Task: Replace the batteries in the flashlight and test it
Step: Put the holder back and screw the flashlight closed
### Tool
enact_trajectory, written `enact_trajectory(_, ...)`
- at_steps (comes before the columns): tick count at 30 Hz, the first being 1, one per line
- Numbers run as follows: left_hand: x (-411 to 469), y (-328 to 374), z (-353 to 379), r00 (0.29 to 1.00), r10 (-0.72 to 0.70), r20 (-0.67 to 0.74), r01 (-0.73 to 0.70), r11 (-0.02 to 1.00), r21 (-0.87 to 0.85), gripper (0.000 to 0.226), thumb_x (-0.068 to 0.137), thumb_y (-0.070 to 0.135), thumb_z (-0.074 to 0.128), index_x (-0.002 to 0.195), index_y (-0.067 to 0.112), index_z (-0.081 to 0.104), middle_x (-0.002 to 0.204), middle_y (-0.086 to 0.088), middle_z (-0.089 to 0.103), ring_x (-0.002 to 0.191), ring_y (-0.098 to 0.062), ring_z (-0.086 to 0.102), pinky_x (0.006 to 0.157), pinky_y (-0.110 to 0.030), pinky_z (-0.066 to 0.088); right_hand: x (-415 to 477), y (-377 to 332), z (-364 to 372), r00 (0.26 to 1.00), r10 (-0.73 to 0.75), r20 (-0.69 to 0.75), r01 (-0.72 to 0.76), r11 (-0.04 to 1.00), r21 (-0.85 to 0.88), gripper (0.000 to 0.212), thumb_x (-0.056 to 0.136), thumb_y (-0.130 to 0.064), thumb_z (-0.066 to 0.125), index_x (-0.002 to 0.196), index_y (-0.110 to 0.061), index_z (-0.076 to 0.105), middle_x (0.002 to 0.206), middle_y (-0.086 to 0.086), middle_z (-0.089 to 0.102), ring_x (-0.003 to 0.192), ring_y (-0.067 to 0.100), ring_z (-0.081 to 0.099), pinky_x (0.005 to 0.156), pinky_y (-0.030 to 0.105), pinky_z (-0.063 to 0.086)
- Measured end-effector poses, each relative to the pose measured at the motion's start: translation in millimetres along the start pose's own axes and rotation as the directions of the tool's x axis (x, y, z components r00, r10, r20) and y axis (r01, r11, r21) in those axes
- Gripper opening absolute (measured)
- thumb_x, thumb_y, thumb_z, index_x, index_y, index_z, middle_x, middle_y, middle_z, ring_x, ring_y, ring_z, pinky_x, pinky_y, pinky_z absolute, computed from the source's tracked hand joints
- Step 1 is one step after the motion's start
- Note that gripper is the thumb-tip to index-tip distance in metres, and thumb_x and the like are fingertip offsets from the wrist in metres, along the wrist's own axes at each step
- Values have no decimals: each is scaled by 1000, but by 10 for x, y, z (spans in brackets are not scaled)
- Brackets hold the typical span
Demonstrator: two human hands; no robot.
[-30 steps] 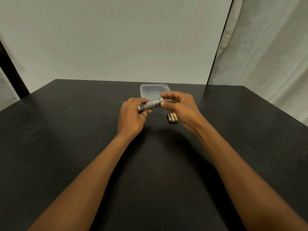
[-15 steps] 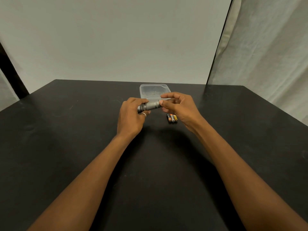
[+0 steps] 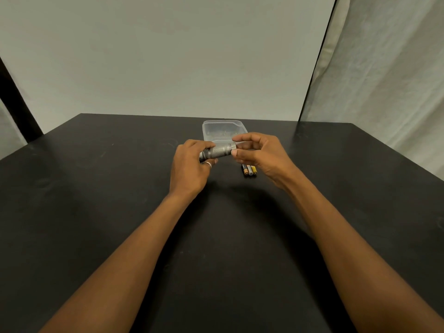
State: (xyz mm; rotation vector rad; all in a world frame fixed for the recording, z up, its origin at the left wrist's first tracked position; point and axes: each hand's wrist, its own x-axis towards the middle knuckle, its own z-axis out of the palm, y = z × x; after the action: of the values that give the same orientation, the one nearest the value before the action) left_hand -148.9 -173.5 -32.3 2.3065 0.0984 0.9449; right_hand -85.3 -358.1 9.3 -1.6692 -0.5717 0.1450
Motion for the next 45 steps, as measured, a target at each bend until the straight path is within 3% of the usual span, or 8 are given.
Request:
enact_trajectory(11, 0, -5, 2, 1000, 25, -3, -25, 1000, 17, 36, 82, 13, 82, 117, 18, 74, 115, -2, 70, 105, -22, 58, 85, -21, 37, -10, 15, -2, 1000, 8, -13, -9, 999, -33, 28, 91, -10, 75, 117, 1, 72, 101, 24, 75, 84, 24, 73, 82, 31, 64)
enact_trajectory(14, -2, -13, 7, 999, 32, -4, -32, 999, 20, 36, 83, 13, 81, 117, 19, 74, 115, -2, 69, 104, -22, 57, 85, -23, 38, -6, 32, 17, 1000, 8, -26, -9, 999, -46, 25, 93, -14, 74, 112, 2, 73, 95, 19, 75, 82, 20, 71, 80, 30, 63)
enact_trajectory(18, -3, -22, 13, 999, 47, 3, -47, 999, 25, 36, 83, 14, 81, 118, 18, 74, 115, -1, 69, 103, -20, 55, 85, -20, 36, 7, 40, 33, 998, -8, -59, 5, 999, -48, 19, 92, -13, 75, 107, -1, 75, 89, 8, 74, 73, 6, 70, 71, 18, 58)
enact_trajectory(24, -9, -12, 9, 999, 49, 4, -49, 998, 31, 37, 84, 15, 81, 120, 18, 73, 115, -2, 69, 103, -21, 56, 84, -22, 37, 22, 53, 26, 995, -37, -91, 32, 998, -49, 18, 89, -13, 79, 102, -2, 76, 90, 12, 75, 77, 15, 70, 79, 28, 62)
enact_trajectory(29, -4, -13, 4, 1000, 28, -3, -28, 999, 26, 37, 84, 15, 81, 121, 18, 73, 116, -3, 69, 105, -23, 56, 85, -24, 39, 20, 30, -2, 999, -22, -27, 20, 997, -73, 23, 84, -6, 81, 102, -20, 77, 105, 4, 76, 96, 14, 73, 88, 24, 61)
enact_trajectory(32, -2, -12, 2, 1000, 23, -2, -23, 1000, 22, 37, 84, 15, 81, 121, 19, 73, 115, -3, 69, 105, -23, 56, 85, -24, 38, 15, 26, -5, 1000, -18, -20, 17, 996, -88, 27, 85, -2, 79, 106, -19, 76, 106, 3, 76, 94, 12, 73, 84, 21, 60)
enact_trajectory(36, -4, -9, 4, 1000, 30, -3, -30, 999, 19, 37, 84, 15, 81, 120, 19, 73, 114, -2, 69, 104, -23, 57, 84, -22, 37, 8, 37, 0, 1000, 13, -20, -13, 1000, -27, 22, 92, -12, 76, 111, -3, 75, 96, 11, 76, 79, 12, 73, 75, 22, 61)
enact_trajectory(45, -13, -1, 13, 999, 42, 4, -42, 999, 20, 37, 84, 15, 81, 120, 18, 73, 115, -2, 69, 104, -23, 57, 85, -25, 39, 22, 59, 41, 997, 45, -69, -51, 994, -92, 36, 98, -40, 66, 95, -6, 74, 83, 14, 77, 68, 14, 72, 66, 25, 60)
